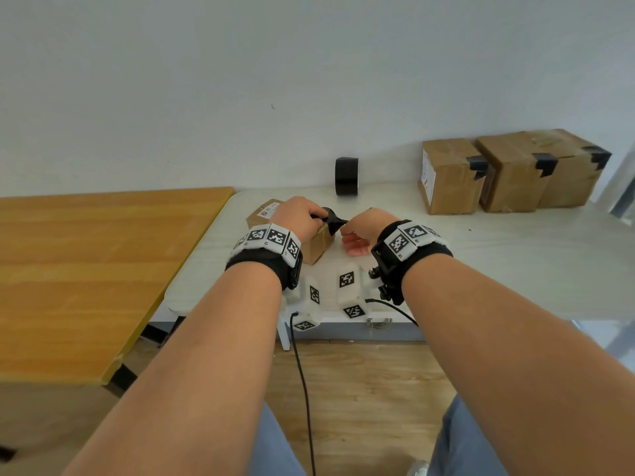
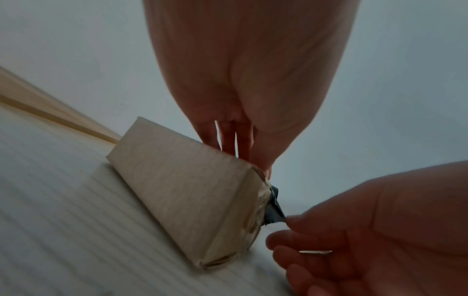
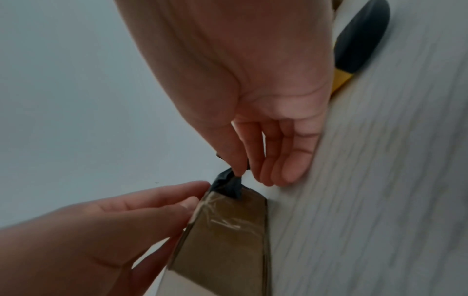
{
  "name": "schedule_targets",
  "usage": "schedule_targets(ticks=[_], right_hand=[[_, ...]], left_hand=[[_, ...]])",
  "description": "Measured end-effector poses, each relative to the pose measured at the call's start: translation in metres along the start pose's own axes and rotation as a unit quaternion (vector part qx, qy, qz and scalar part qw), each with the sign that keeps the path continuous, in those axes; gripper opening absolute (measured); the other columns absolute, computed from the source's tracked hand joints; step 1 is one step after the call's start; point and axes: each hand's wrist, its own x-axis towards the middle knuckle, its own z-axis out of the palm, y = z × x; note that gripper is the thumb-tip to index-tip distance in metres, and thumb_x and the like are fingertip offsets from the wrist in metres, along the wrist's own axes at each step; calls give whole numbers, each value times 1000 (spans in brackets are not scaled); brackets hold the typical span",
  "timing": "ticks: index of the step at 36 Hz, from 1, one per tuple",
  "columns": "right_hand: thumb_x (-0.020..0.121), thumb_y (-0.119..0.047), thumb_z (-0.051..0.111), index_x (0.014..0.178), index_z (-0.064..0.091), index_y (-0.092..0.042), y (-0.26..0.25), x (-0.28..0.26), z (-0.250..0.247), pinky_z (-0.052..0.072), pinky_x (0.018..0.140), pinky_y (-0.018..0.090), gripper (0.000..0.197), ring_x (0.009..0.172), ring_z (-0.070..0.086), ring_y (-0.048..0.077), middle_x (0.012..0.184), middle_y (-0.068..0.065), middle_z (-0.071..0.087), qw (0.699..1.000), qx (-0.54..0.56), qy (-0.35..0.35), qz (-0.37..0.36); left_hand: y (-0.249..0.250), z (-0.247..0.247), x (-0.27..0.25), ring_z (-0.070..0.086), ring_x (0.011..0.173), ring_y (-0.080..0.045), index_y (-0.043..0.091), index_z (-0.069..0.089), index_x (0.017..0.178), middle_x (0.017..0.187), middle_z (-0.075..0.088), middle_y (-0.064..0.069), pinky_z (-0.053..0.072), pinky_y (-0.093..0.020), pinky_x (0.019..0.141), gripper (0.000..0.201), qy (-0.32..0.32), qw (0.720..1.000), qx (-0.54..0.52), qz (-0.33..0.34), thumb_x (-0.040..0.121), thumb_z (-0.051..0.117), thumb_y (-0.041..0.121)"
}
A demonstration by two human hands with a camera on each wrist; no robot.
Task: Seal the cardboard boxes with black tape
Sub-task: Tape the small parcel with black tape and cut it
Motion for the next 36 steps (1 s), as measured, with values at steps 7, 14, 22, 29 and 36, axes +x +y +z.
schedule_targets(ticks=[7,14,22,29,36], right_hand=[[100,-13,44,77,47,-14,3,-2,0,36,59,16,23,55,36,12,58,3,44,999,37,-36,15],[99,-13,49,131,53,-4,2,-12,2,41,107,30,34,58,43,12,66,2,45,999,42,-8,-1],[97,-10,46,84,56,-3,5,-6,-2,51,82,33,18,69,56,20,69,7,53,997,80,3,6],[97,-10,46,78,56,-3,7,-3,-4,52,86,34,22,69,57,21,70,9,53,997,77,7,-2],[96,-11,51,84,57,-3,4,0,-3,53,87,33,15,66,56,19,68,8,53,1000,23,4,3]], left_hand=[[0,-2,0,57,115,-20,20,65,122,128,62,-3,41,-26,95,31,-5,1000,-5,-9,94,53,17],[2,-2,-3,58,112,-19,19,66,120,124,64,-2,42,-25,92,31,1,1000,-12,-11,93,52,14],[2,-5,-6,58,110,-15,22,66,121,122,65,2,37,-18,83,30,-7,1000,-19,-15,93,54,18],[3,-4,-5,60,107,-15,22,68,118,121,66,2,40,-19,83,30,-7,999,-35,-26,92,55,16],[5,-3,-5,59,111,-15,21,68,117,122,65,2,38,-18,84,30,-10,998,-49,-31,91,55,14]])
